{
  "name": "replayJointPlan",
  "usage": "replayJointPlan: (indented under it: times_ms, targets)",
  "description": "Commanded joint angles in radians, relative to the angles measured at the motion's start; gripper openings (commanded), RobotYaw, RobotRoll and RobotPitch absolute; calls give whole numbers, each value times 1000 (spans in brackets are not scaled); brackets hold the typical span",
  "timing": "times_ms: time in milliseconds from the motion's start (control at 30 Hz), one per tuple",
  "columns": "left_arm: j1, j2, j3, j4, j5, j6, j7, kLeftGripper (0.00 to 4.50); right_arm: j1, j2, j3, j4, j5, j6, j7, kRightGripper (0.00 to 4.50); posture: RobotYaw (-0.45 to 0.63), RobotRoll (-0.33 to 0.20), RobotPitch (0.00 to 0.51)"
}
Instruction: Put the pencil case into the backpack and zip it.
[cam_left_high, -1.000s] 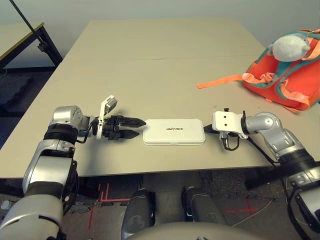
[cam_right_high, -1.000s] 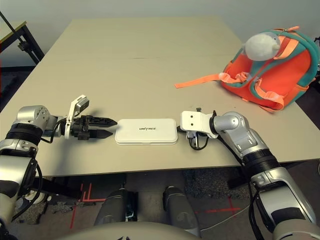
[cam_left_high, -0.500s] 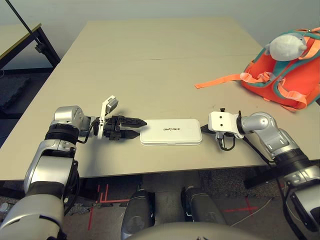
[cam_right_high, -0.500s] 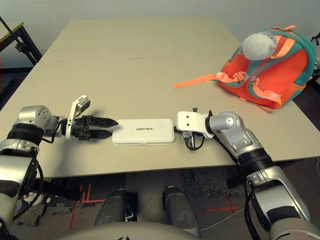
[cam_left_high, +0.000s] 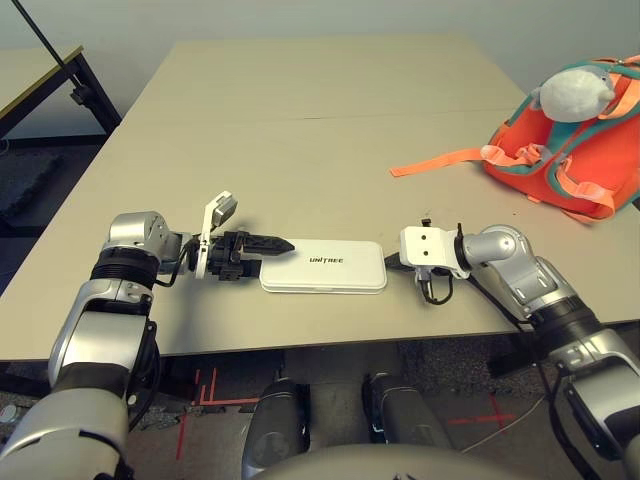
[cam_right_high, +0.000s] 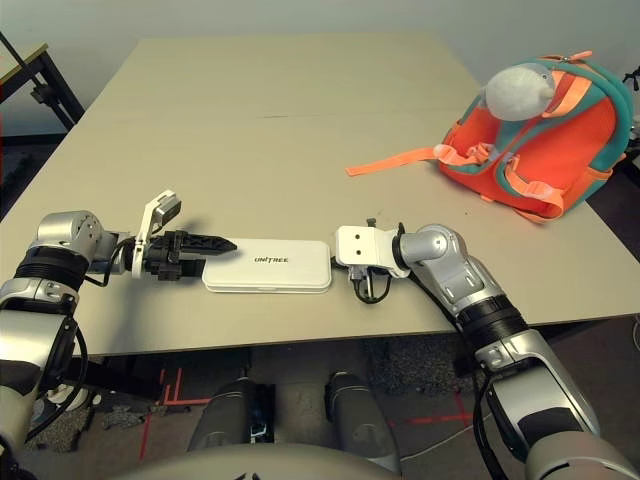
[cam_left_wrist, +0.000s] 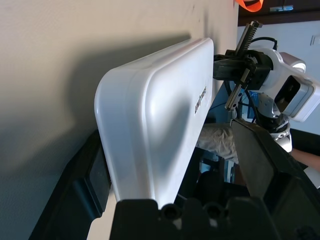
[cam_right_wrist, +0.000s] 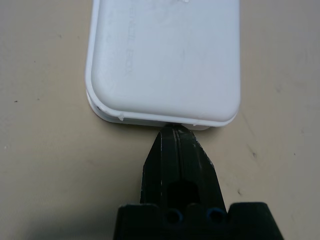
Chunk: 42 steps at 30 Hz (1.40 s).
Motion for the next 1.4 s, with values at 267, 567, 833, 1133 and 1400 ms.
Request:
replayJointPlan:
  times_ms: [267,567,833,1133,1400]
  targets:
    - [4,-10,17,-77,-11,-92,-67,4500,-6,1,18,-23,2,-8,5,29,-146,0,55]
    - [51,0,-15,-129,20,-140,-94,3904,1,1,18,-26,3,-8,3,0,-144,0,54]
    - [47,0,8,-118,21,-150,-98,1399,17,-16,13,-32,7,-10,9,0,-140,0,53]
    - [28,-14,123,-115,-16,-160,-52,1398,47,-59,-118,-39,82,131,-68,931,-131,0,59]
    - [6,-61,353,-153,-71,-205,101,1397,73,-36,-432,-101,286,405,-288,3898,-121,0,63]
